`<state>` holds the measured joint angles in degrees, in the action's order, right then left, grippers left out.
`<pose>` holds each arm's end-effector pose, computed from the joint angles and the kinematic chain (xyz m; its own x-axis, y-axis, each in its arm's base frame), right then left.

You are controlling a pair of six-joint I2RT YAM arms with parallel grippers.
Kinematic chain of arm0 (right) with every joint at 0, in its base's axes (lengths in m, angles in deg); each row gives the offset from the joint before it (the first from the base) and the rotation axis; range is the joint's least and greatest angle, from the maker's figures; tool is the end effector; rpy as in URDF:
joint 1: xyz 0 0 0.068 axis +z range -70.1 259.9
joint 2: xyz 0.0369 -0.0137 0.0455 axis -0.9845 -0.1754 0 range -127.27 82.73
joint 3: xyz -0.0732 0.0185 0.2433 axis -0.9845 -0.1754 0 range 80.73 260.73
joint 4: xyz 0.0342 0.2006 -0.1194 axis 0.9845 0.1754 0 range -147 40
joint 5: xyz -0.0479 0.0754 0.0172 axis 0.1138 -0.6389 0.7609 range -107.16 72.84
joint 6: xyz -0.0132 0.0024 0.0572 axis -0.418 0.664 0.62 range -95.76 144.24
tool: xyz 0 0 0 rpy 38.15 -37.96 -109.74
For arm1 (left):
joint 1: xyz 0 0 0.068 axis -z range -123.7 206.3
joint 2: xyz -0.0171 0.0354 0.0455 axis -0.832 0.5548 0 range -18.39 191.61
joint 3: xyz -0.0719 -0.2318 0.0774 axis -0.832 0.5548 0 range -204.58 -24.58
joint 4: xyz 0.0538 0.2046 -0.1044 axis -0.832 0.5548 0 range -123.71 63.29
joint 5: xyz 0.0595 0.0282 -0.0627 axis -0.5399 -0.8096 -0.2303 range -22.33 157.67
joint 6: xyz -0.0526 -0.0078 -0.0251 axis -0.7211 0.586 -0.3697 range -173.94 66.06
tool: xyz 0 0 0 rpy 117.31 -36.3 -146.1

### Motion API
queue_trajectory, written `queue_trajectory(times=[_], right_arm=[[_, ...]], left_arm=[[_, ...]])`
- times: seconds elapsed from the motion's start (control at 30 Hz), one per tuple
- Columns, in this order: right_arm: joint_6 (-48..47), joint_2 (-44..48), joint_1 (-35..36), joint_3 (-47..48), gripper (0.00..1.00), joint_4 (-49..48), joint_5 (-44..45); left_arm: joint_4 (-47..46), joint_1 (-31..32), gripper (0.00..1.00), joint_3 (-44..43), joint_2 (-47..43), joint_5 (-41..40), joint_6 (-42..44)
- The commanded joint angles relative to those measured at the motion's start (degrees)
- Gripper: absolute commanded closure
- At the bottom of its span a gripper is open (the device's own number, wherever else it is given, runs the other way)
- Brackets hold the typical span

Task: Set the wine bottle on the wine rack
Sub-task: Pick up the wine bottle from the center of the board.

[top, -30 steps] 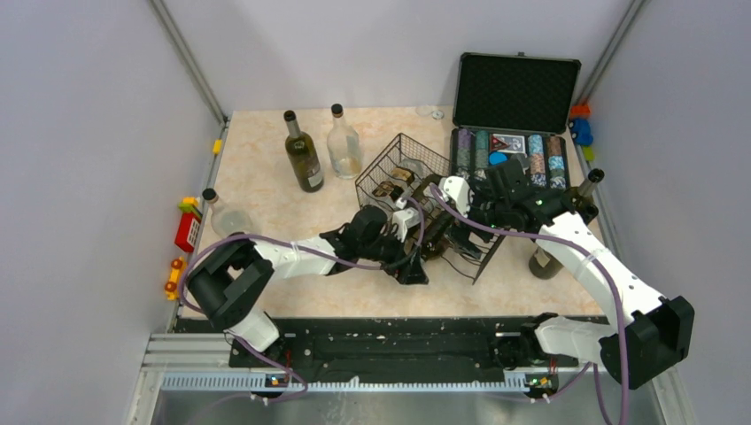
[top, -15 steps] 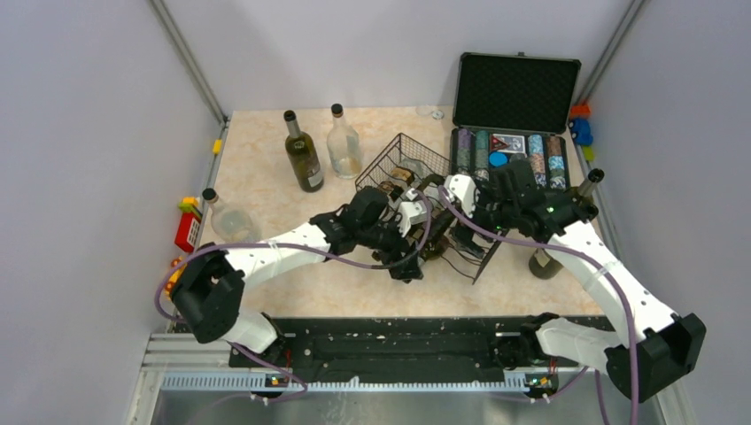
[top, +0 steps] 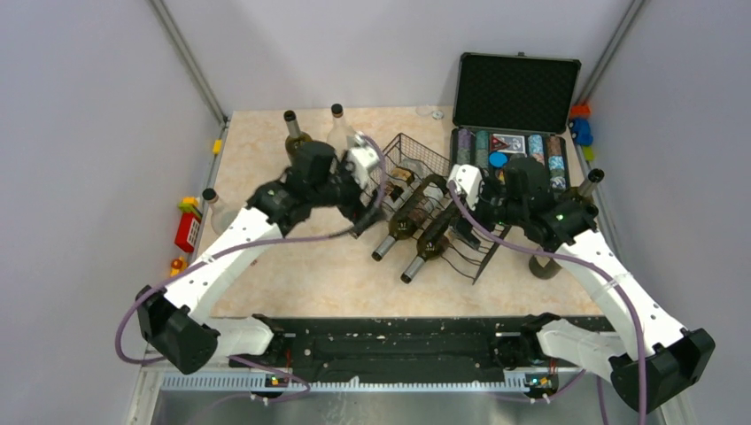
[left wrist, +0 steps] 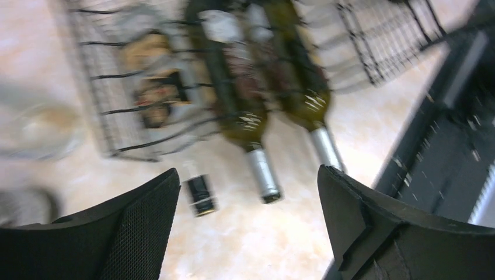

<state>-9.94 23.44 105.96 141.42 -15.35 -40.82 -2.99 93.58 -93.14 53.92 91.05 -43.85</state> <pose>0.1695 0.1019 0.3166 -0.0995 -0.6216 -0.7770 -0.8866 0.4099 -0.2144 0.1964 -0.1708 0.3288 -0.3005 0.4307 -0.8510 0.8825 0.4640 -0.0768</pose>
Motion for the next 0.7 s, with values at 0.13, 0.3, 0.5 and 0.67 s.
queue_trajectory(times=[0.13, 0.3, 0.5, 0.67], right_arm=[[3.09, 3.29, -0.40, -5.22, 0.02, -12.96, -3.70], [3.76, 4.24, -0.37, -10.15, 0.02, -17.32, -4.84], [3.72, 4.57, -0.40, -12.58, 0.02, -19.06, -5.26], [3.73, 5.73, -0.40, -14.10, 0.02, -19.54, -5.26]], left_arm=[[4.21, -19.16, 0.11, -13.05, -0.35, -5.74, -12.26], [0.85, -25.33, 0.10, -13.60, -0.28, -12.95, -14.90], [-2.59, -29.09, 0.10, -15.30, 3.80, -18.30, -15.37], [-6.60, -29.86, 0.10, -16.20, 7.56, -22.24, -14.07]])
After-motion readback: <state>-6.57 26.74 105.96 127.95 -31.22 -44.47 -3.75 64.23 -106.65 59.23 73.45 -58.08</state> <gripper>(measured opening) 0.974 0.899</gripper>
